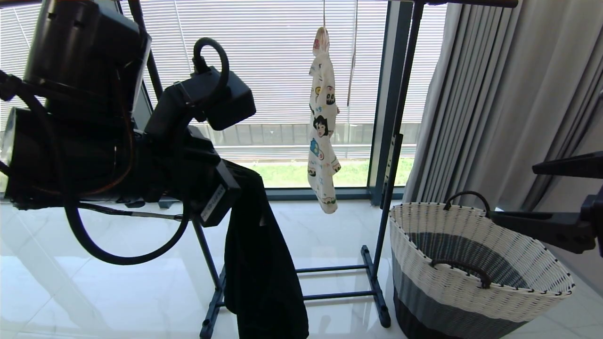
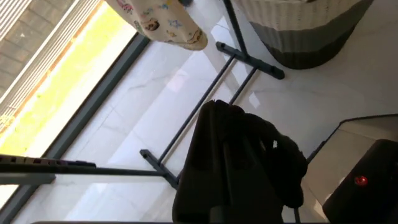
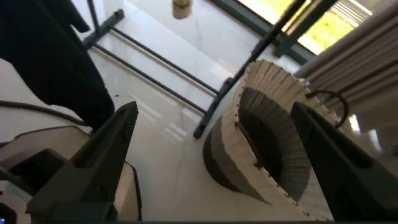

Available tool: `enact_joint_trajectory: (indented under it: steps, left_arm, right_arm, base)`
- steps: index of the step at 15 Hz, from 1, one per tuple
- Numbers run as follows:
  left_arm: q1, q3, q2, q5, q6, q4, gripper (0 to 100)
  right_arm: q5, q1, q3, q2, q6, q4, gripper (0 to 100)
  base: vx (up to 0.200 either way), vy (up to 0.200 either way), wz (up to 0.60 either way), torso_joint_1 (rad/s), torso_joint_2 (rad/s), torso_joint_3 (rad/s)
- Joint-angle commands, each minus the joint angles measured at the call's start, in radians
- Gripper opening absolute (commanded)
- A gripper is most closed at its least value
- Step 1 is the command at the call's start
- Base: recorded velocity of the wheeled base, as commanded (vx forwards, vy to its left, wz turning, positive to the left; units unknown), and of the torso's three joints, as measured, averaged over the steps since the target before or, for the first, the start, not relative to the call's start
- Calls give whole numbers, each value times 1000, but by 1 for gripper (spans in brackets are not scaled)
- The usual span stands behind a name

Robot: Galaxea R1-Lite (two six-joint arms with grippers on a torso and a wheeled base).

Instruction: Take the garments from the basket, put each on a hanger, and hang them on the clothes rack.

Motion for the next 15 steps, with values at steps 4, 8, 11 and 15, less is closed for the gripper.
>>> enact_joint_trajectory:
  steps: [4,8,11,15]
  left_arm:
    - [443,244,-207,155,-19,63,0]
    - [528,378,-285,163,-139,-39,0]
    - [539,433,-282,216,-163,-155,0]
    - [569,479,-318,235,-159,-158,0]
  right_arm:
    - [-98,-358,202,-178,3,78,100]
    - [-100,-424,351,-299,3,44,100]
    - [-147,-427,377,-324,1,30,100]
    - [-150,-427,374,-324,4,29,100]
  base:
    - [0,0,0,0,0,0]
    - [0,0,0,0,0,0]
    - [0,0,0,0,0,0]
    - [0,0,0,0,0,0]
